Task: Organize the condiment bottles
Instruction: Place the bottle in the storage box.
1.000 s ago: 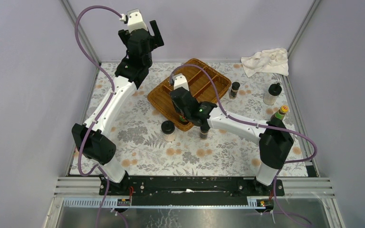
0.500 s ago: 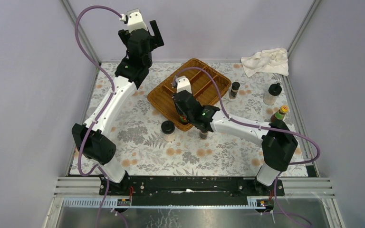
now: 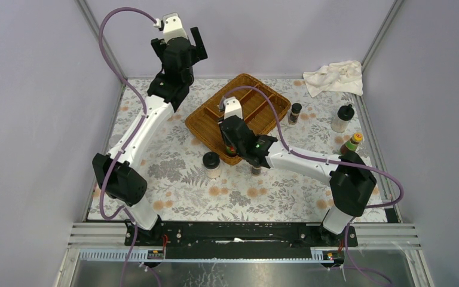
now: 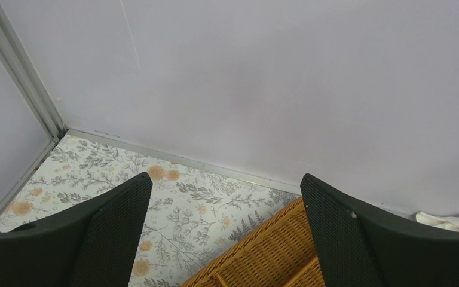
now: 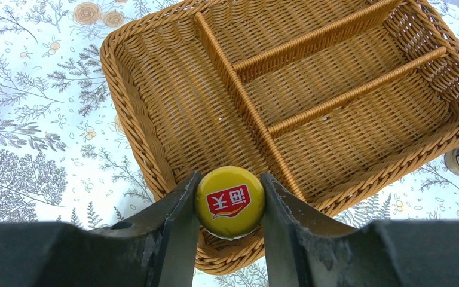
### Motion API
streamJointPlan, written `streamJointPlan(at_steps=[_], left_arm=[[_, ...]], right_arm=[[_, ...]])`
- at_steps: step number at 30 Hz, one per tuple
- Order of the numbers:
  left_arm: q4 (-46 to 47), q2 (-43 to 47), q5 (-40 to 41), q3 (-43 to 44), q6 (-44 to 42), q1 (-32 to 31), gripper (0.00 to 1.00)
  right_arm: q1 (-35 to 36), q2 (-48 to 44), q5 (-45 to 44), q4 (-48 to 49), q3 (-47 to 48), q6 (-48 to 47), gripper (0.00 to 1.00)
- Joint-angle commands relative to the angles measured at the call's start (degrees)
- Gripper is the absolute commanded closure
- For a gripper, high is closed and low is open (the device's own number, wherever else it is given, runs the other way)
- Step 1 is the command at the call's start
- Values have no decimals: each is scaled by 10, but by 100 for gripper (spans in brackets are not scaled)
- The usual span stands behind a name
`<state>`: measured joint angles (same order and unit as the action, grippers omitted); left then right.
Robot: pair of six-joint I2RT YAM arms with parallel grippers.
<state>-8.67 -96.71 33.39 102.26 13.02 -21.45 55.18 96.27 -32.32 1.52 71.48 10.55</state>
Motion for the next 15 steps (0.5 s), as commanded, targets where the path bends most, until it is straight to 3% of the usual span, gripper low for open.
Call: streamJointPlan(at_steps=[1,7,11,15], left_arm=[[14,-12,19,3,-11,-3,1],[13,-14,22,2,-8,-4,1],[12,-16,22,2,-6,-5,1],[11,-18,21,3,-5,-5,1]], right_arm=[[-3,-42,-17,63,1,11,89],[-8,-46,-11,69,-8,11,40],[-9,-45,-5,69,-6,7,24],[-11,-44,-1,69,-3,3,19]])
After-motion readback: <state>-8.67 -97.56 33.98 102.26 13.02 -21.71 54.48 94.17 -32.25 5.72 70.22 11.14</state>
